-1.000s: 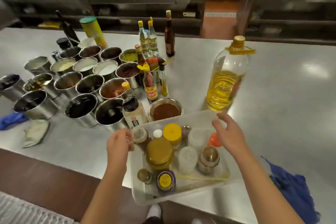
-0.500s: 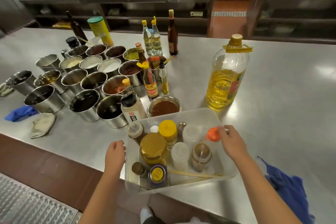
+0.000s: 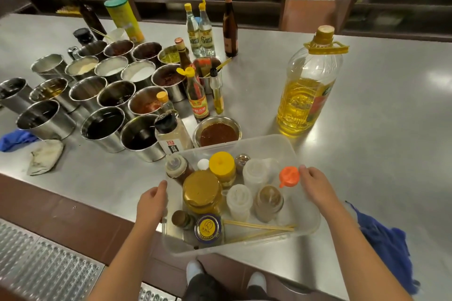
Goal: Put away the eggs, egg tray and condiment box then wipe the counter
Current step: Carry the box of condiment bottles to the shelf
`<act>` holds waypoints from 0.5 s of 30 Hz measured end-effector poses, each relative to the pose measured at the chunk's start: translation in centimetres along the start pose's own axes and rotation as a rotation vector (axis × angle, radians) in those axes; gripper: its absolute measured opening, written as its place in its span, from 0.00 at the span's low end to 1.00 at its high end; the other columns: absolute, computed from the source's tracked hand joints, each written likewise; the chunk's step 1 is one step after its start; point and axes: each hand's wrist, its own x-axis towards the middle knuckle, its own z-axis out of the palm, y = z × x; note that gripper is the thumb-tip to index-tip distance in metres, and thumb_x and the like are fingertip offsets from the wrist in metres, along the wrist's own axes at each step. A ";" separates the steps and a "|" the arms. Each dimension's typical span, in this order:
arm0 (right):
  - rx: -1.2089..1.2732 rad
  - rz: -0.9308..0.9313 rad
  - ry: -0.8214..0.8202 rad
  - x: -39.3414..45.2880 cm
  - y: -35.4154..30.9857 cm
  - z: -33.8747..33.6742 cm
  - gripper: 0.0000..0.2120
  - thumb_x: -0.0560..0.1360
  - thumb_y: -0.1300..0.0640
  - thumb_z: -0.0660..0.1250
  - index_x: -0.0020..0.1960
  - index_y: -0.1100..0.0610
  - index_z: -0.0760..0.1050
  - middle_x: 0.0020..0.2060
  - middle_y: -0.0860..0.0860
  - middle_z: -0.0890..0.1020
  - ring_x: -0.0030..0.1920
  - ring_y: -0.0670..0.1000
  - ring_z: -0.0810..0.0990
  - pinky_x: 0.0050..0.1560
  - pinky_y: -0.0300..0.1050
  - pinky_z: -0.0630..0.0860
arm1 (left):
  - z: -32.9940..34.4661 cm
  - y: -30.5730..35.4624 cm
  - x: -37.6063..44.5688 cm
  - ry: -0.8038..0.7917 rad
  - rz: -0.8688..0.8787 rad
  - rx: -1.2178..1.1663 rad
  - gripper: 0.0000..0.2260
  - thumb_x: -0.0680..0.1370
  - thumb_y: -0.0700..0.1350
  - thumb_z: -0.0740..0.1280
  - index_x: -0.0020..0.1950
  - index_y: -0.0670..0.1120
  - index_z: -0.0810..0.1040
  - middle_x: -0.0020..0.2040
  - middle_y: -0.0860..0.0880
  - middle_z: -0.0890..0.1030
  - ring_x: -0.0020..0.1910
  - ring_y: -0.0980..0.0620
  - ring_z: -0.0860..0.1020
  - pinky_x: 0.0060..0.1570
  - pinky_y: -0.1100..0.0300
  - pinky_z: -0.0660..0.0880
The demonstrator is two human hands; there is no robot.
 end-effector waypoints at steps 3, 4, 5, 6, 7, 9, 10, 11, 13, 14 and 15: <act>0.028 0.007 -0.025 0.2 0.2 0.4 0.18 0.82 0.47 0.59 0.39 0.58 0.70 0.34 0.55 0.72 0.35 0.53 0.70 0.37 0.45 0.66 | 0.4 -0.5 -0.1 0.022 -0.020 -0.034 0.21 0.81 0.60 0.61 0.40 0.43 0.75 0.34 0.44 0.76 0.27 0.47 0.73 0.23 0.59 0.72; 0.039 0.013 -0.035 0.3 0.2 0.4 0.18 0.82 0.47 0.58 0.39 0.58 0.71 0.34 0.55 0.72 0.35 0.53 0.70 0.37 0.45 0.66 | 0.5 -0.6 -0.1 0.023 -0.018 -0.048 0.21 0.81 0.61 0.61 0.40 0.44 0.75 0.33 0.45 0.76 0.27 0.47 0.73 0.23 0.59 0.71; 0.055 0.023 -0.042 0.4 0.3 0.5 0.19 0.82 0.46 0.58 0.39 0.57 0.72 0.34 0.54 0.72 0.34 0.52 0.71 0.36 0.44 0.66 | 0.5 -0.7 -0.1 0.029 -0.014 -0.066 0.21 0.81 0.61 0.61 0.40 0.44 0.75 0.33 0.45 0.76 0.27 0.47 0.72 0.24 0.58 0.70; 0.077 0.037 -0.046 0.4 0.4 0.6 0.19 0.82 0.46 0.58 0.38 0.56 0.72 0.33 0.53 0.73 0.32 0.50 0.71 0.34 0.42 0.66 | 0.6 -0.8 0.0 0.040 -0.010 -0.082 0.21 0.81 0.60 0.62 0.40 0.44 0.75 0.33 0.44 0.76 0.28 0.47 0.73 0.26 0.57 0.70; 0.106 0.053 -0.045 0.3 0.5 0.7 0.20 0.82 0.46 0.57 0.37 0.55 0.73 0.31 0.51 0.74 0.29 0.47 0.72 0.31 0.41 0.66 | 0.6 -0.9 0.0 0.053 -0.006 -0.098 0.22 0.81 0.60 0.62 0.41 0.42 0.76 0.34 0.44 0.77 0.30 0.46 0.73 0.30 0.55 0.71; 0.160 0.070 -0.027 0.0 0.7 1.2 0.22 0.82 0.45 0.57 0.33 0.54 0.72 0.25 0.46 0.74 0.23 0.42 0.71 0.25 0.37 0.65 | 0.3 -1.1 0.1 0.071 -0.005 -0.125 0.24 0.81 0.60 0.63 0.41 0.38 0.76 0.34 0.44 0.75 0.33 0.46 0.72 0.35 0.54 0.70; 0.176 0.073 -0.022 -0.3 0.7 1.5 0.23 0.82 0.45 0.57 0.32 0.54 0.72 0.22 0.44 0.74 0.20 0.41 0.70 0.22 0.35 0.65 | 0.0 -1.4 0.0 0.076 -0.009 -0.136 0.24 0.80 0.60 0.63 0.41 0.39 0.76 0.34 0.44 0.74 0.33 0.47 0.71 0.36 0.54 0.69; 0.191 0.072 -0.020 -0.6 0.7 1.8 0.23 0.82 0.45 0.57 0.31 0.54 0.72 0.21 0.44 0.74 0.19 0.40 0.69 0.21 0.34 0.65 | -0.3 -1.7 -0.1 0.082 -0.011 -0.142 0.23 0.80 0.60 0.63 0.40 0.41 0.76 0.34 0.45 0.74 0.33 0.47 0.71 0.36 0.54 0.68; 0.223 0.068 -0.015 -1.3 0.3 2.4 0.23 0.82 0.46 0.57 0.30 0.53 0.71 0.21 0.44 0.73 0.20 0.41 0.69 0.21 0.34 0.65 | -1.3 -2.8 -0.6 0.102 -0.011 -0.156 0.23 0.80 0.61 0.63 0.38 0.41 0.74 0.33 0.46 0.72 0.33 0.49 0.70 0.36 0.54 0.66; 0.230 0.057 -0.016 -1.6 -0.1 2.8 0.23 0.82 0.47 0.58 0.30 0.54 0.71 0.21 0.44 0.74 0.22 0.42 0.70 0.24 0.36 0.67 | -1.9 -3.4 -0.8 0.120 -0.014 -0.165 0.24 0.79 0.60 0.64 0.37 0.40 0.74 0.33 0.46 0.73 0.33 0.49 0.70 0.35 0.55 0.66; 0.227 0.037 -0.023 -1.8 -0.6 3.2 0.24 0.82 0.47 0.59 0.29 0.54 0.73 0.22 0.43 0.75 0.25 0.43 0.72 0.27 0.39 0.68 | -2.5 -4.1 -1.0 0.141 -0.022 -0.178 0.24 0.79 0.60 0.64 0.37 0.40 0.74 0.33 0.46 0.74 0.34 0.50 0.70 0.35 0.55 0.66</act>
